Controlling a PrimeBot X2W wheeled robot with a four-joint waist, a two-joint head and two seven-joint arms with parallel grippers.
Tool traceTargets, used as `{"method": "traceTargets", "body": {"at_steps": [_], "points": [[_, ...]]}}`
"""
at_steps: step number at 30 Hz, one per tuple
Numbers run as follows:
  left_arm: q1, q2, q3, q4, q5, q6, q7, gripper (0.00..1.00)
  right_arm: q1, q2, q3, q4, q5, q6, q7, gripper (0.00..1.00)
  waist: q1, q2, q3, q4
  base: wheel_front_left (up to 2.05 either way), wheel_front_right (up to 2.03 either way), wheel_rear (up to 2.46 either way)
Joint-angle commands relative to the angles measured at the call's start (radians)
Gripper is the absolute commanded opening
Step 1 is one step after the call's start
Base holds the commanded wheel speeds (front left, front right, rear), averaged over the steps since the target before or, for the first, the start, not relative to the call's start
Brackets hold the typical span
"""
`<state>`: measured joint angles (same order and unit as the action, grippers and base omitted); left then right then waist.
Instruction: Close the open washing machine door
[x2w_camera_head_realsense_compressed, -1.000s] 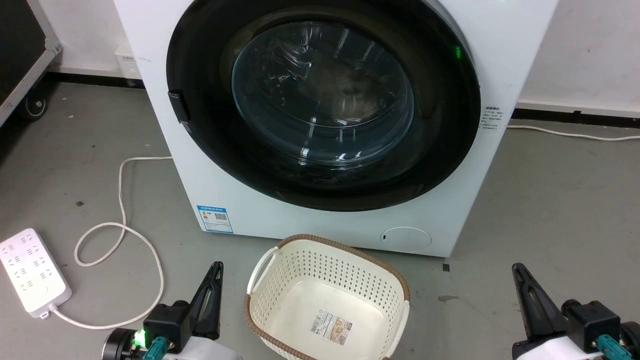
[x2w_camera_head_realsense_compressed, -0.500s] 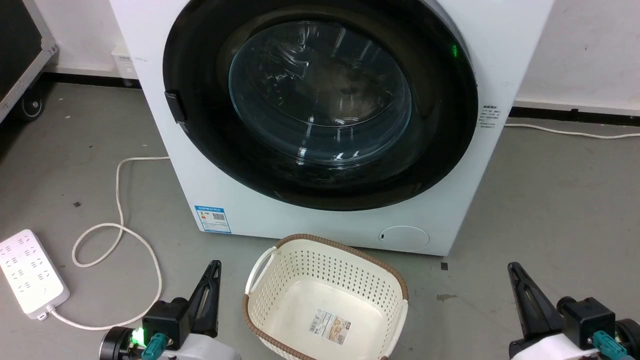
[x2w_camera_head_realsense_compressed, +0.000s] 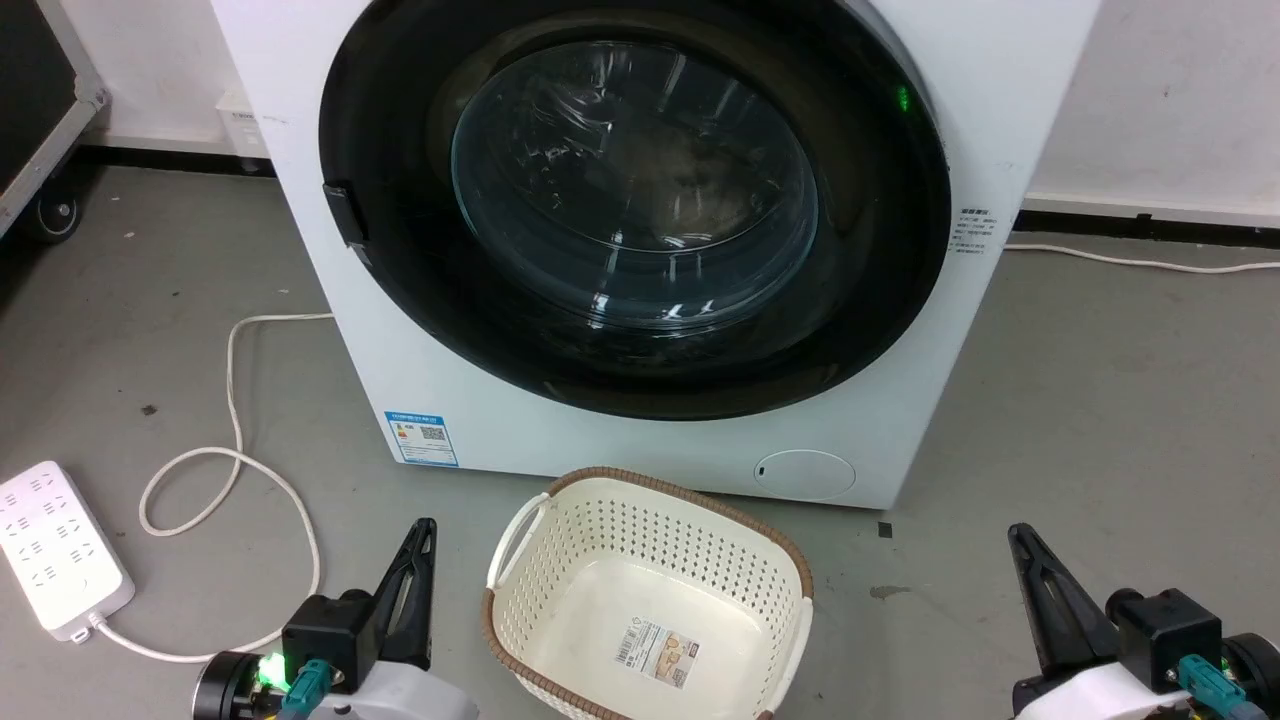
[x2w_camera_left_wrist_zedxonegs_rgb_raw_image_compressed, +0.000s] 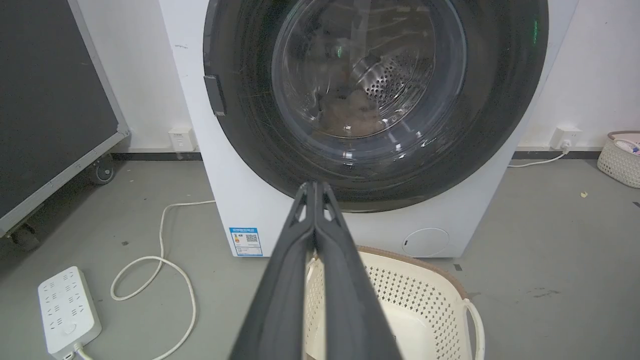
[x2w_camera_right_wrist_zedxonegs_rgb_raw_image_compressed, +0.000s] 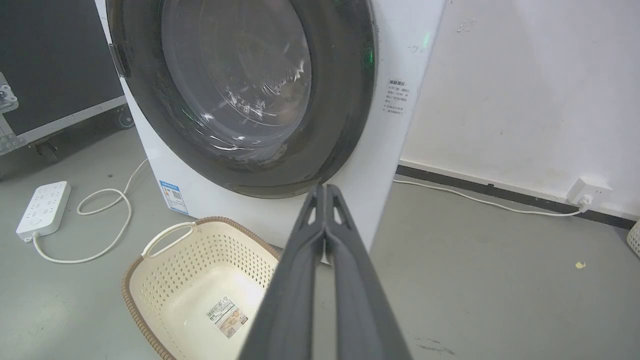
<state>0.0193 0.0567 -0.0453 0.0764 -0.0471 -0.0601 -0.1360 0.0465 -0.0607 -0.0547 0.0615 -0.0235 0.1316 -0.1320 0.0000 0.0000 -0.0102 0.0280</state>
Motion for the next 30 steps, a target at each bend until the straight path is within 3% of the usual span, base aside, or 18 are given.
{"method": "traceTargets", "body": {"at_steps": [1, 30], "points": [[-0.009, -0.001, 0.005, -0.007, 0.006, 0.006, 0.006, 0.0, -0.02, 0.005, 0.004, -0.008, 0.009, 0.0, 0.006, 0.0, 0.0, 0.0, 0.0, 0.0, 0.0, 0.0, 0.0], [-0.014, -0.003, 0.025, -0.041, 0.026, 0.033, 0.07, 0.0, -0.033, 0.008, 0.029, -0.034, 0.016, -0.001, 0.067, 0.0, 0.0, 0.0, 0.005, -0.014, 0.0, 0.0, 0.0]]}}
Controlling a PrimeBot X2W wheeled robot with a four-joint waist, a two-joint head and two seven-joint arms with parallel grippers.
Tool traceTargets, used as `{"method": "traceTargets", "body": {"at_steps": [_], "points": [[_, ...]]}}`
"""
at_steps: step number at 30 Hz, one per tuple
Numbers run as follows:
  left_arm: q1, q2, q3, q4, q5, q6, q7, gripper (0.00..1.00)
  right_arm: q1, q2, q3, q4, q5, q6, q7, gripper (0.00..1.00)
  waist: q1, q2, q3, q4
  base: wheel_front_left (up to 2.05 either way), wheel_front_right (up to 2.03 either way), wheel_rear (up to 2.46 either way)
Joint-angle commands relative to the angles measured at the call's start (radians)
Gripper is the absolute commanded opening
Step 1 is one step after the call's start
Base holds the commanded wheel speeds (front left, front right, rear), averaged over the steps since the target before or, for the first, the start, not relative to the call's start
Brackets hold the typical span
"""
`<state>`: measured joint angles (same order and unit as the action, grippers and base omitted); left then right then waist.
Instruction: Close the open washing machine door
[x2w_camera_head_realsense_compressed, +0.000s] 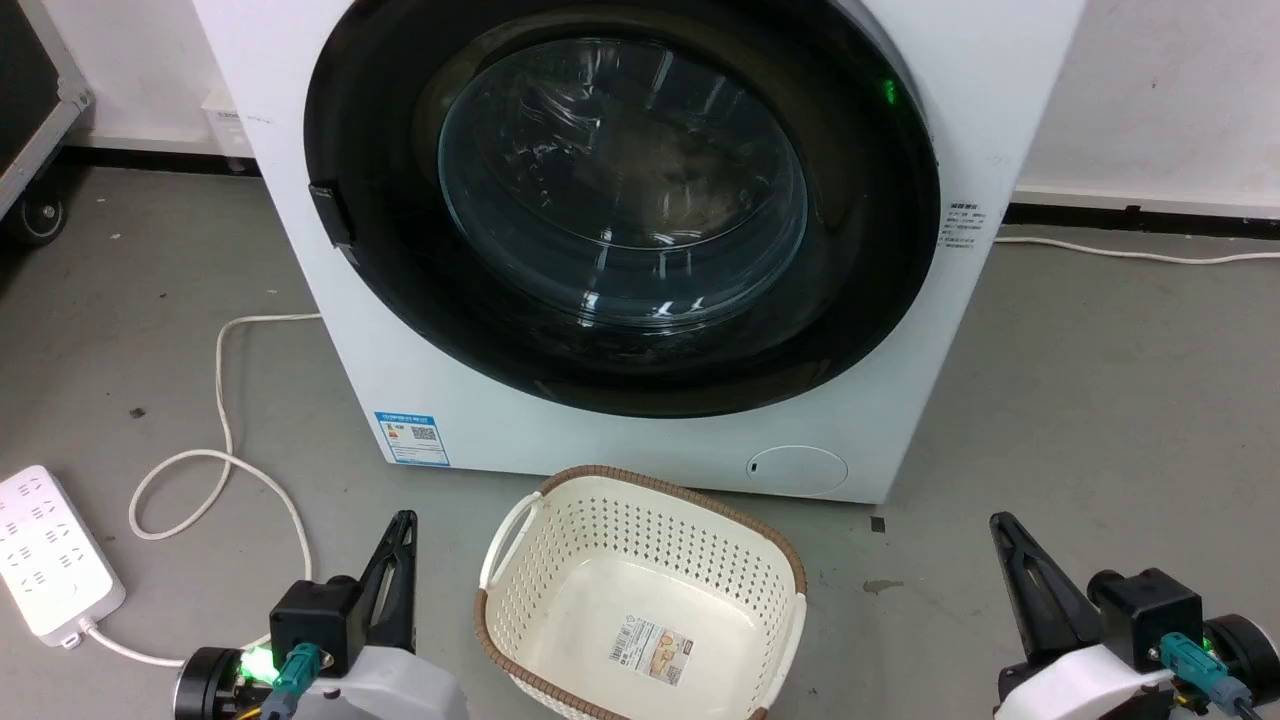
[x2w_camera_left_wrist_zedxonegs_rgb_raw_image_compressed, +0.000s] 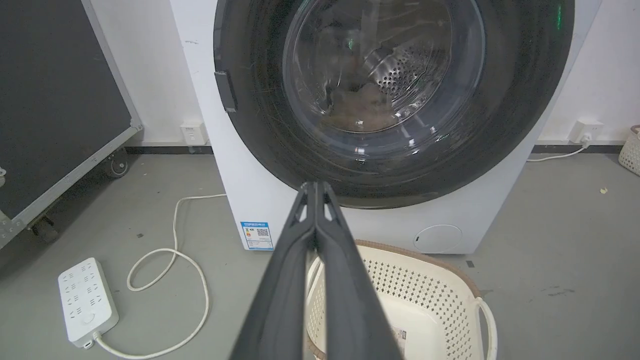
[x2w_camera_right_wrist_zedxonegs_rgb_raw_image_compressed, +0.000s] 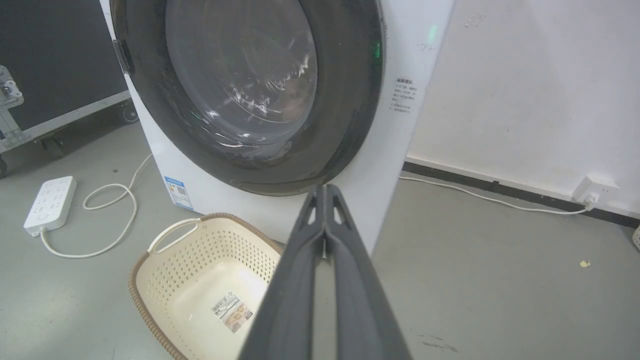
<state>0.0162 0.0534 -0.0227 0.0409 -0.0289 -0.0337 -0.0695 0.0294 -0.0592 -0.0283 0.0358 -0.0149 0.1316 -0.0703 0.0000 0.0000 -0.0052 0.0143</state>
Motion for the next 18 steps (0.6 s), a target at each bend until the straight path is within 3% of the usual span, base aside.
{"method": "traceTargets", "body": {"at_steps": [1, 18], "points": [[-0.011, 0.0, 0.003, -0.006, 0.008, 0.007, 0.005, 0.0, -0.016, 0.006, 0.003, -0.009, 0.008, -0.001, 0.008, 0.0, 0.0, 0.0, 0.0, -0.001, 0.0, 0.0, 0.0], [-0.014, -0.002, 0.015, -0.027, 0.021, 0.023, 0.044, 0.0, -0.024, 0.008, 0.018, -0.025, 0.012, -0.001, 0.045, 0.0, 0.0, 0.0, 0.003, -0.009, 0.0, 0.0, 0.0]]}}
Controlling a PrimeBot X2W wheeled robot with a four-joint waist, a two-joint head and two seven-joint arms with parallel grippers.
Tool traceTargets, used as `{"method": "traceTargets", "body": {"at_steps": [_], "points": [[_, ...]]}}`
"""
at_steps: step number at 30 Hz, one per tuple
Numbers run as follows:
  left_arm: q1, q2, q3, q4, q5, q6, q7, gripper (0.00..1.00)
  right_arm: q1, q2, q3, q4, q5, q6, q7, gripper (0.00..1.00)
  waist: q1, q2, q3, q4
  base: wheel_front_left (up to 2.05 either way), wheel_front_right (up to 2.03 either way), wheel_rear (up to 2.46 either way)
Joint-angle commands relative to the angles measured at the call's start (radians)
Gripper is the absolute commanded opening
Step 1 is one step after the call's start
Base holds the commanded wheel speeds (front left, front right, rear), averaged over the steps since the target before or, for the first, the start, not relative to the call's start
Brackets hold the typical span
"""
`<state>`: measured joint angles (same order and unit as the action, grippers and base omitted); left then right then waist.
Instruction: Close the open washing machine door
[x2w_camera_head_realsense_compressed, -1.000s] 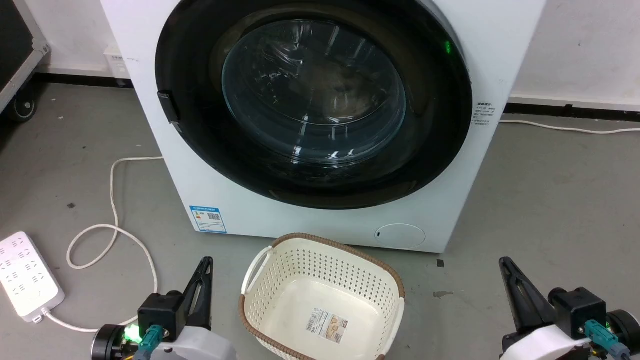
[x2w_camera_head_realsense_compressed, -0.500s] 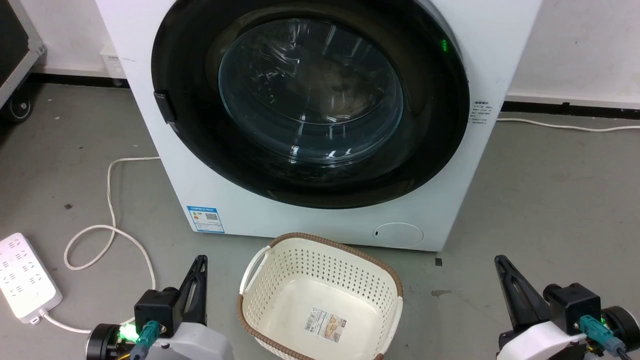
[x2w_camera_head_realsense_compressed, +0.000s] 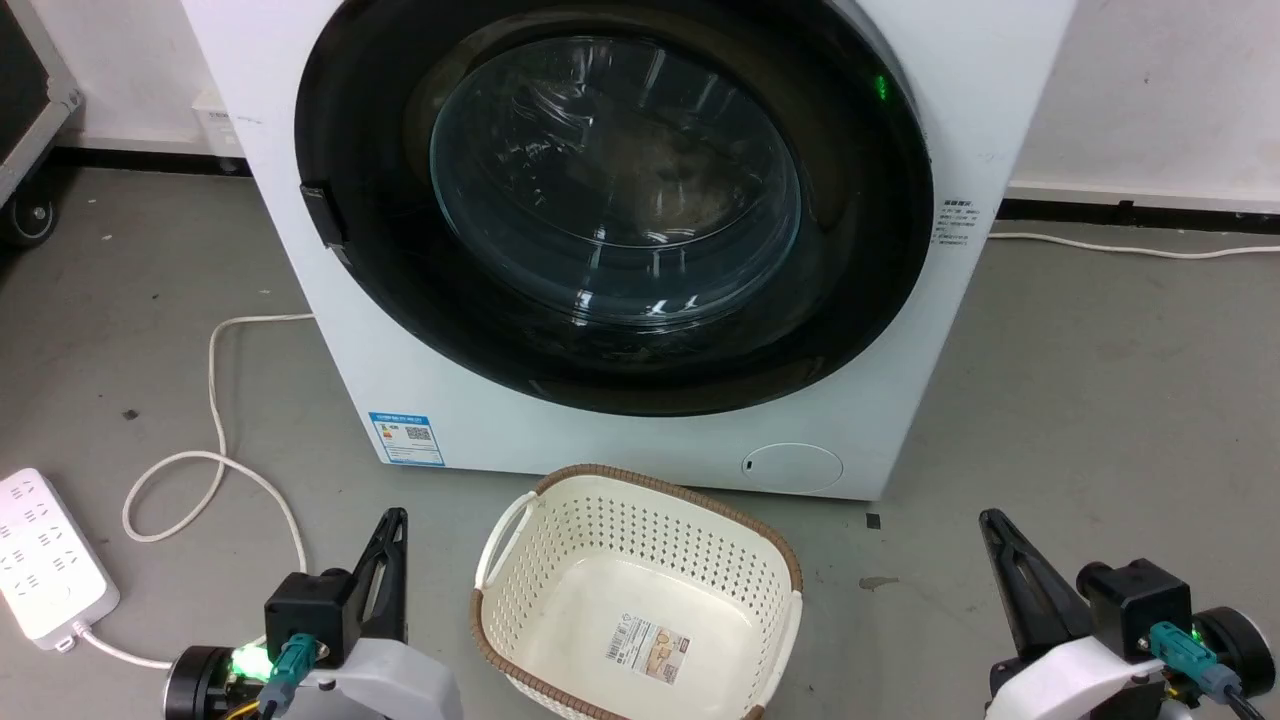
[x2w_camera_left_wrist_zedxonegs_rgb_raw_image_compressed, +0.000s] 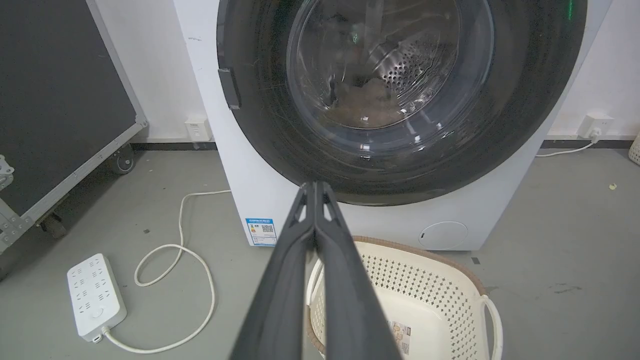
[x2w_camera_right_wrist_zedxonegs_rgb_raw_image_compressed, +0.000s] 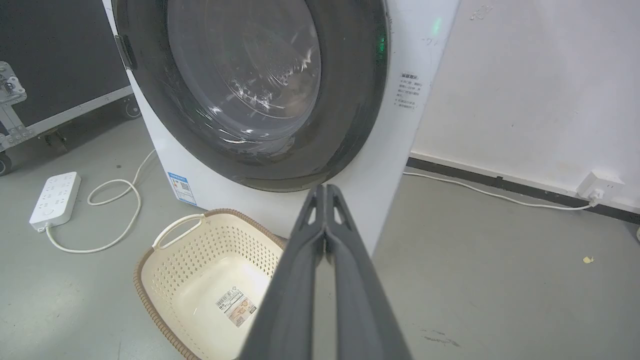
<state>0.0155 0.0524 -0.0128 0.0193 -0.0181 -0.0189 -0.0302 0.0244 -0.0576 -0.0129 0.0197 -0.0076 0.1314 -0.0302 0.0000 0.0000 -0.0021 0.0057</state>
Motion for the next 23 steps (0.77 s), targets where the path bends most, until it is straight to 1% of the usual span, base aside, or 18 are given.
{"method": "traceTargets", "body": {"at_steps": [1, 13, 23], "points": [[-0.014, -0.001, 0.005, -0.006, 0.011, 0.009, 0.006, 0.0, -0.02, 0.006, 0.004, -0.01, 0.005, -0.001, 0.007, 0.0, 0.0, 0.0, 0.0, -0.001, 0.0, 0.0, 0.0], [-0.015, -0.002, 0.013, -0.019, 0.018, 0.019, 0.03, 0.0, -0.024, 0.007, 0.013, -0.02, 0.008, -0.001, 0.03, 0.0, 0.0, 0.0, 0.002, -0.006, 0.0, 0.0, 0.0], [-0.015, -0.002, 0.013, -0.019, 0.018, 0.019, 0.03, 0.0, -0.024, 0.007, 0.013, -0.02, 0.008, -0.001, 0.03, 0.0, 0.0, 0.0, 0.002, -0.006, 0.0, 0.0, 0.0]]}}
